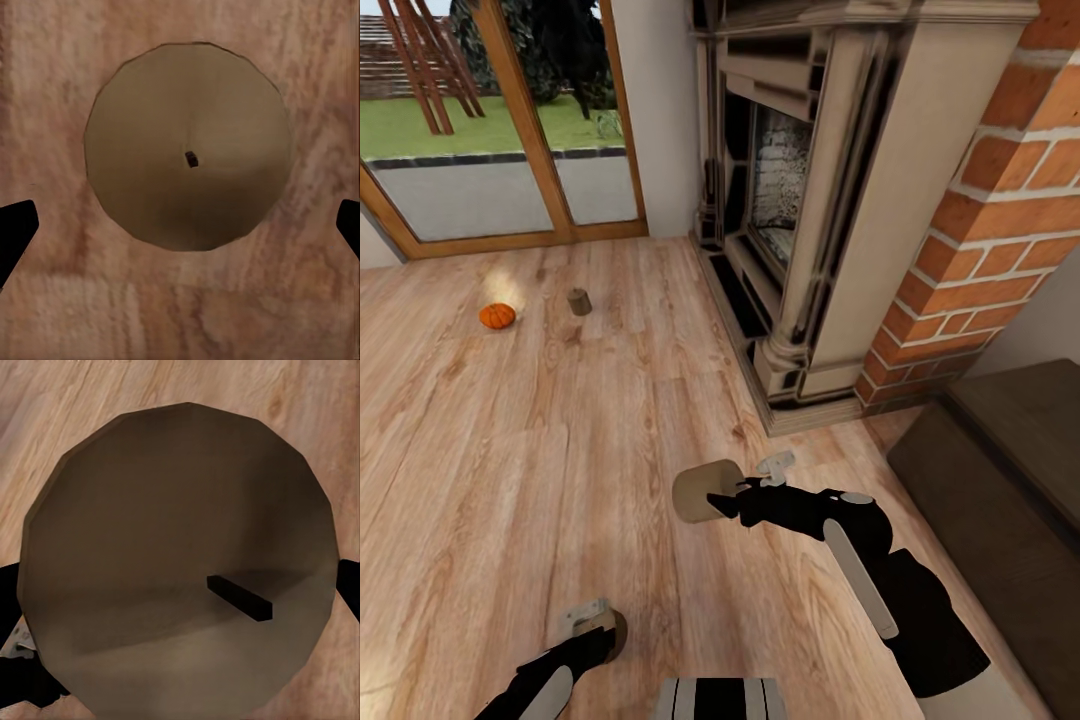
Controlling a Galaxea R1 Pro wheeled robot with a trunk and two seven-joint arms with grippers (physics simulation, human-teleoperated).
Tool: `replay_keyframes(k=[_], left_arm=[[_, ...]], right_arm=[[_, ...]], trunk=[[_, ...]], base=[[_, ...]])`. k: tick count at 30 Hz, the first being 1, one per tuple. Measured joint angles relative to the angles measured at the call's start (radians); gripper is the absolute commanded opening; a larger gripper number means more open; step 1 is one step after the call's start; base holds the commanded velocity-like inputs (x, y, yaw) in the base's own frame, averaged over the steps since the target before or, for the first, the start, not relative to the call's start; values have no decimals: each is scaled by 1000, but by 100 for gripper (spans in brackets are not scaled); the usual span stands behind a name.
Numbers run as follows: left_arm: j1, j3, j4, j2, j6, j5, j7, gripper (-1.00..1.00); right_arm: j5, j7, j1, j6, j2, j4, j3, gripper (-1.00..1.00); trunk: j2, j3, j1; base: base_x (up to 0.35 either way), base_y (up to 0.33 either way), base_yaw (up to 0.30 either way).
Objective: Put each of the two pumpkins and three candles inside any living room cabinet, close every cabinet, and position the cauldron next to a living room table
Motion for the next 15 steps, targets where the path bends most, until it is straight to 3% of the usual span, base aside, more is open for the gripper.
replay_keyframes(k=[15], left_arm=[[0, 0, 0, 1, 0, 0, 0, 100]], right_arm=[[2, 1, 0, 2, 0, 2, 0, -100]], trunk=[[0, 0, 0]], base=[[50, 0, 0]])
